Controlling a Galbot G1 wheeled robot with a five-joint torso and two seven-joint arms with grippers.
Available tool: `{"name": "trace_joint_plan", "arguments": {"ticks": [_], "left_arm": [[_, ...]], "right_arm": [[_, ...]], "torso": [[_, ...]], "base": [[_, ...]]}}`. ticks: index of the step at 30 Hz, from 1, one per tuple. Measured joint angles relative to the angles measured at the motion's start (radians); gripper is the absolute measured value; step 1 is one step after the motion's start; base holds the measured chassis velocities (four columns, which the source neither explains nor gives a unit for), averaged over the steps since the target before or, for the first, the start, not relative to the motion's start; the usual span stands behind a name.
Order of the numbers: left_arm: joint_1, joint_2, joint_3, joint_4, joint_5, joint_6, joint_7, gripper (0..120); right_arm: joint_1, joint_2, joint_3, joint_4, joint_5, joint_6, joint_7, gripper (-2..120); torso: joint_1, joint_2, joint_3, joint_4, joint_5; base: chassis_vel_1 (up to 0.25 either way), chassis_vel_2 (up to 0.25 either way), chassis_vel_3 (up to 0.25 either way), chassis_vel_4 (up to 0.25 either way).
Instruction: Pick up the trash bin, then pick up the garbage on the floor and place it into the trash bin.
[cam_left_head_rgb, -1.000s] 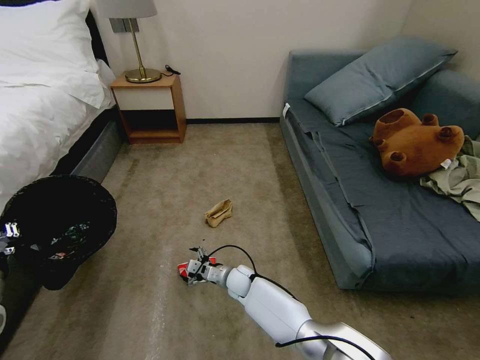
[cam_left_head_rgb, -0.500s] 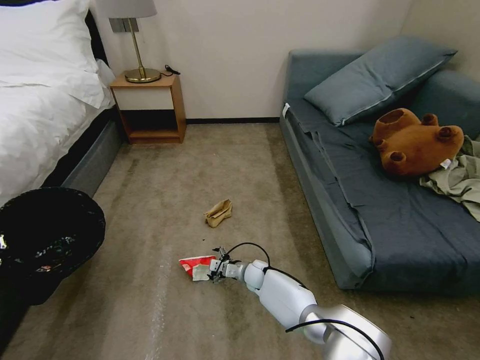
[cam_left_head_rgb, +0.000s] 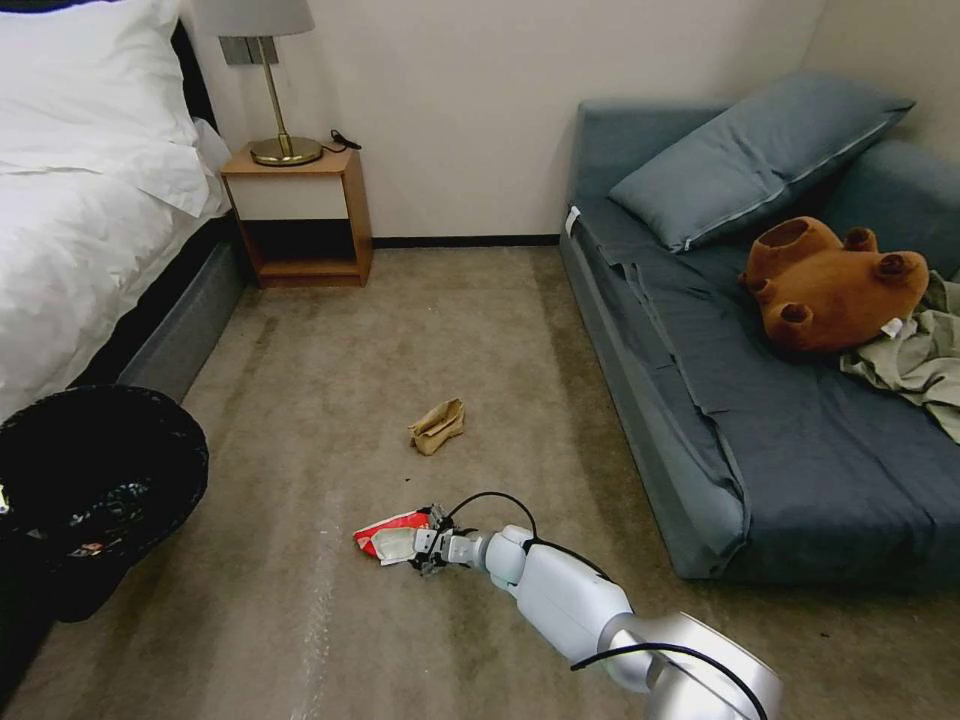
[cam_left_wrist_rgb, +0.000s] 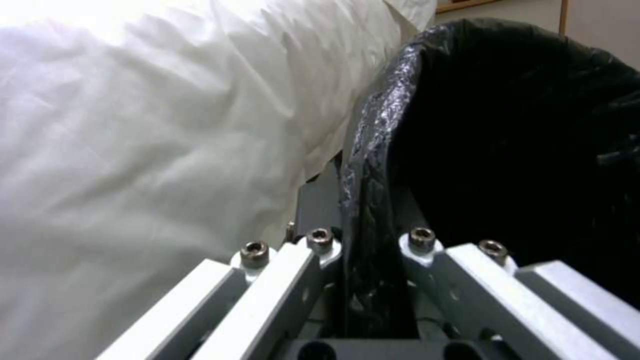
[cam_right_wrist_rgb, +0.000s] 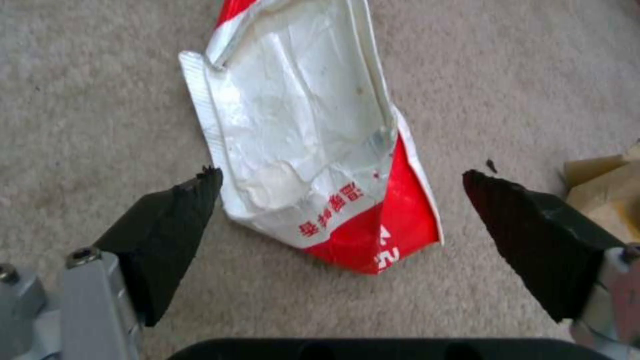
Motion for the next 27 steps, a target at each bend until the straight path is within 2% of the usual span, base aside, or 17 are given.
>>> {"name": "trace_joint_plan", "arguments": {"ticks": [12, 13, 17, 18, 19, 20, 21, 23, 25, 27], "left_arm": [[0.0, -0.014, -0.001, -0.028, 0.0, 0.009, -0.002, 4], [0.0, -0.016, -0.001, -0.03, 0.0, 0.01, -0.003, 4], [0.0, -0.019, -0.001, -0.034, 0.001, 0.012, -0.004, 4], [0.0, -0.024, 0.001, -0.041, 0.002, 0.015, -0.004, 4], [-0.001, -0.027, 0.003, -0.046, 0.003, 0.017, -0.005, 4], [-0.001, -0.027, 0.003, -0.046, 0.003, 0.017, -0.005, 4], [-0.001, -0.03, 0.004, -0.051, 0.003, 0.018, -0.005, 4], [-0.001, -0.031, 0.004, -0.053, 0.003, 0.018, -0.005, 4], [0.002, -0.036, 0.004, -0.058, 0.003, 0.018, -0.005, 4], [0.002, -0.036, 0.004, -0.059, 0.003, 0.018, -0.005, 4]], "right_arm": [[0.033, 0.0, -0.069, -0.01, 0.087, -0.008, -0.033, 88], [0.036, 0.0, -0.078, -0.012, 0.105, -0.014, -0.042, 82], [0.038, 0.0, -0.085, -0.013, 0.124, -0.019, -0.049, 76], [0.041, 0.0, -0.092, -0.013, 0.14, -0.023, -0.054, 66], [0.041, 0.0, -0.095, -0.014, 0.142, -0.025, -0.059, 61], [0.041, 0.0, -0.095, -0.014, 0.142, -0.025, -0.059, 61], [0.041, 0.0, -0.096, -0.014, 0.143, -0.025, -0.063, 54], [0.041, 0.0, -0.096, -0.015, 0.143, -0.025, -0.064, 51], [0.038, 0.0, -0.094, -0.016, 0.143, -0.025, -0.069, 39], [0.038, 0.0, -0.094, -0.016, 0.143, -0.025, -0.069, 38]], "torso": [[0.0, 0.0, 0.0, 0.0001, 0.0], [0.0, 0.0, 0.0, 0.0001, 0.0], [0.0, 0.0, 0.0, 0.0001, 0.0], [0.0, 0.0, 0.0, 0.0001, 0.0], [0.0, 0.0, 0.0, 0.0001, 0.0], [0.0, 0.0, 0.0, 0.0001, 0.0], [0.0, 0.0, 0.0, 0.0, 0.0], [0.0, 0.0, 0.0, 0.0, 0.0], [0.0, 0.0, 0.0, 0.0, 0.0001], [0.0, 0.0, 0.0, 0.0, 0.0001]], "base": [[0.0, 0.0, 0.0, 0.0], [0.0, 0.0, 0.0, 0.0], [0.0, 0.0, 0.0, 0.0], [0.0, 0.0, 0.0, 0.0], [0.0, 0.0, 0.0, 0.0], [0.0, 0.0, 0.0, 0.0], [0.0, 0.0, 0.0, 0.0], [0.0, 0.0, 0.0, 0.0], [0.0, 0.0, 0.0, 0.0], [0.0, 0.0, 0.0, 0.0]]}}
